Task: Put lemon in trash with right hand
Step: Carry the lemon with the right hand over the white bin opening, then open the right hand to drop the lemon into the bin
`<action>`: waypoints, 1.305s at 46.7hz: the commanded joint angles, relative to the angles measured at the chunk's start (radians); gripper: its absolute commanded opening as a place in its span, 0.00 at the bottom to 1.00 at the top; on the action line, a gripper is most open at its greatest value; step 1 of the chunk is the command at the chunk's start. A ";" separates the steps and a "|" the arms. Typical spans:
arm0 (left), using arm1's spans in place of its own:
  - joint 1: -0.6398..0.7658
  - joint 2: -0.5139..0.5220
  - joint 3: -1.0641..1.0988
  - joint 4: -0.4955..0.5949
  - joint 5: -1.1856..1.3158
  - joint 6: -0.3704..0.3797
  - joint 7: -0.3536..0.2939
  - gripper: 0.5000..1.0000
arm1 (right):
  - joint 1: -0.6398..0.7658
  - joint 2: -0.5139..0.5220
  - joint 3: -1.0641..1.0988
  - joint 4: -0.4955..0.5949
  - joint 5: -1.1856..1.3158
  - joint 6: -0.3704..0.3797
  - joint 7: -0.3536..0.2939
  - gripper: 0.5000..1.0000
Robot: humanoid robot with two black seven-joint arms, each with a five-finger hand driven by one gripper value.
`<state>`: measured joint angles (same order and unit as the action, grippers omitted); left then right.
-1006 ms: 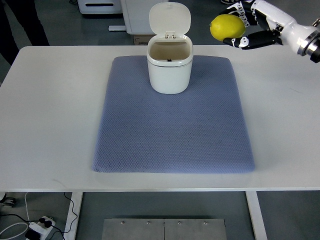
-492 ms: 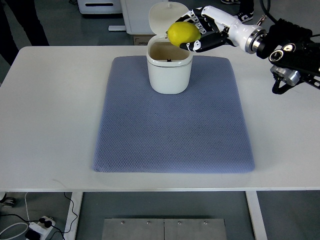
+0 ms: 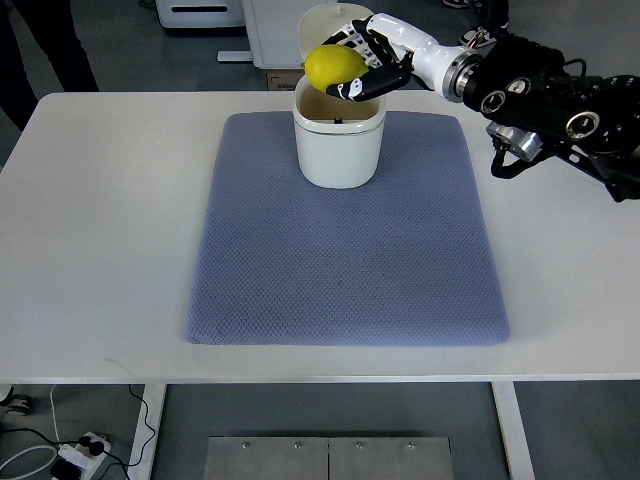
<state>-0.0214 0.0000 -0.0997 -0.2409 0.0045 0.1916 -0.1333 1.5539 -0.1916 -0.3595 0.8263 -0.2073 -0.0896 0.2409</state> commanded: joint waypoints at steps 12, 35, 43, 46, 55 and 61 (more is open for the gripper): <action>0.000 0.000 0.000 0.000 0.000 0.000 0.000 1.00 | -0.008 0.035 -0.027 -0.055 0.011 0.002 -0.086 0.00; 0.000 0.000 0.000 0.000 0.000 0.000 0.000 1.00 | -0.001 0.038 -0.030 -0.065 0.045 -0.004 -0.140 0.00; 0.000 0.000 0.000 0.000 0.000 0.000 0.000 1.00 | -0.001 0.038 -0.030 -0.065 0.045 -0.004 -0.140 0.27; 0.000 0.000 0.000 0.000 0.000 0.000 0.000 1.00 | -0.001 0.038 -0.030 -0.065 0.045 -0.004 -0.140 0.75; 0.000 0.000 0.000 0.000 0.000 -0.001 0.000 1.00 | 0.000 0.038 -0.030 -0.065 0.042 -0.004 -0.140 0.99; 0.000 0.000 0.000 0.000 0.000 -0.001 0.000 1.00 | -0.001 0.037 -0.032 -0.065 0.037 -0.001 -0.140 1.00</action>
<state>-0.0215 0.0000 -0.0997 -0.2410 0.0046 0.1913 -0.1334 1.5533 -0.1535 -0.3899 0.7609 -0.1682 -0.0930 0.1011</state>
